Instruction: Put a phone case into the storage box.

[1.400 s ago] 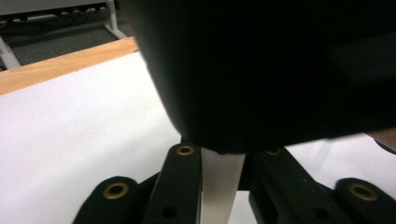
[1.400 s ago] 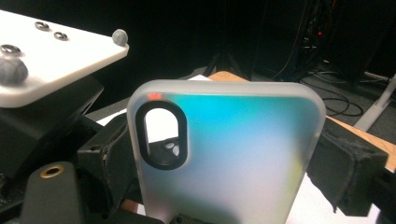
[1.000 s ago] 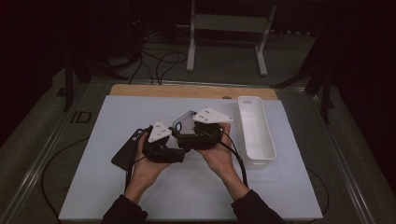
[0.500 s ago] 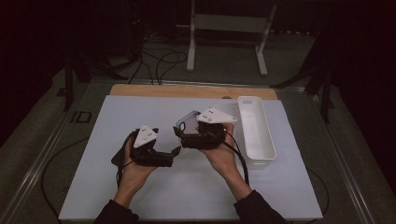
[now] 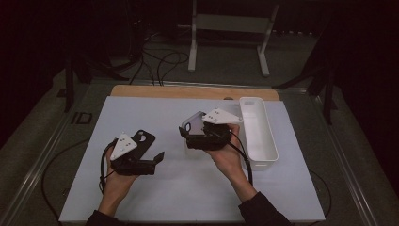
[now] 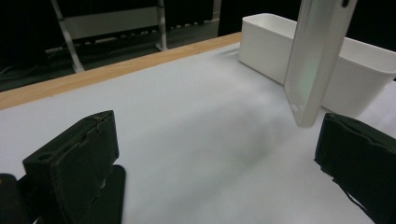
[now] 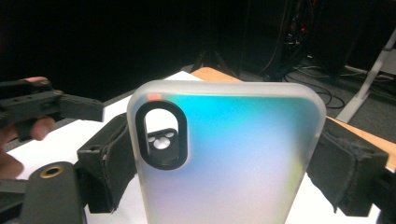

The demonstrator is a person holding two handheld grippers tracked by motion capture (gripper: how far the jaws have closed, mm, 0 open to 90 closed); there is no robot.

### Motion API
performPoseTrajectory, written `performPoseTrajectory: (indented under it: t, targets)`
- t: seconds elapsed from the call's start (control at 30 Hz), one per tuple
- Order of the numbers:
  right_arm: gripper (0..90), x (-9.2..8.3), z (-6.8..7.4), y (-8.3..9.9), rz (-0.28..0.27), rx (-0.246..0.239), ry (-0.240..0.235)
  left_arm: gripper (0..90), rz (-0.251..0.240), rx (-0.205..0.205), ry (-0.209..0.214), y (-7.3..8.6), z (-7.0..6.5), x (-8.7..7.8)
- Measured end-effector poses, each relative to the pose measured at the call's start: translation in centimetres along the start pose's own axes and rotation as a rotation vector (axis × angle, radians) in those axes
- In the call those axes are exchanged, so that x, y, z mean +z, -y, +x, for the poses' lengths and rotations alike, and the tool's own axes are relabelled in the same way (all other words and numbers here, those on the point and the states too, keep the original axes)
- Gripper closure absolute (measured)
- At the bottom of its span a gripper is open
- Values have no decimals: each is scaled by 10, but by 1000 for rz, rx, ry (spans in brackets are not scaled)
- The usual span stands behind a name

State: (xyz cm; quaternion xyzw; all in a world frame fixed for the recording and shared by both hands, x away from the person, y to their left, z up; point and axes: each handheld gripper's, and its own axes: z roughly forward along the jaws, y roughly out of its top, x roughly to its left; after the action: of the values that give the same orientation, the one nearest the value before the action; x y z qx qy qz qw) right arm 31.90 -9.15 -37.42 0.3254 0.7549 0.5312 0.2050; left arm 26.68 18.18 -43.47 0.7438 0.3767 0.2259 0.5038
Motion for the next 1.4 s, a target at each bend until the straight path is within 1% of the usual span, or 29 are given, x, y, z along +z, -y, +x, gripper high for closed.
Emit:
performPoseTrajectory:
  t: [0.33, 0.4, 0.57, 0.67, 0.73, 0.77, 0.87, 0.93, 1.0, 1.07, 1.23, 1.3, 1.4]
  targets:
    - [165, -2, -5, 2, 8, -2, 13, 1, -7, 19, -39, 23, 10, -18]
    - [165, -3, -6, 3, 7, -3, 13, 1, -9, 23, -41, 28, 12, -22]
    - [166, -5, -10, 3, 6, 3, 13, 1, -5, 21, -54, 42, 16, -31]
    - [166, -6, -12, 3, 5, 7, 17, 1, -4, 15, -60, 49, 18, -34]
    - [166, -6, -12, 3, 4, 8, 20, 0, -1, 19, -64, 52, 19, -36]
    - [166, -6, -13, 3, 3, 9, 21, 1, -1, 25, -73, 54, 19, -38]
    - [165, -7, -13, 3, 3, 9, 24, 0, 3, 21, -75, 60, 21, -39]
    - [165, -7, -13, 3, 2, 14, 24, 0, 4, 21, -77, 62, 22, -39]
    - [165, -7, -14, 3, 1, 17, 24, 0, 8, 23, -92, 65, 23, -39]
    - [166, -7, -15, 3, 0, 14, 27, 1, 10, 15, -94, 67, 26, -39]
    - [165, -7, -18, 0, -3, 16, 37, 0, -2, -4, -119, 70, 29, -41]
    - [165, -8, -21, -1, -4, 18, 39, 0, -2, -12, -121, 71, 31, -41]
    - [165, -9, -24, -2, -3, 23, 49, 0, 3, -12, -127, 72, 32, -41]
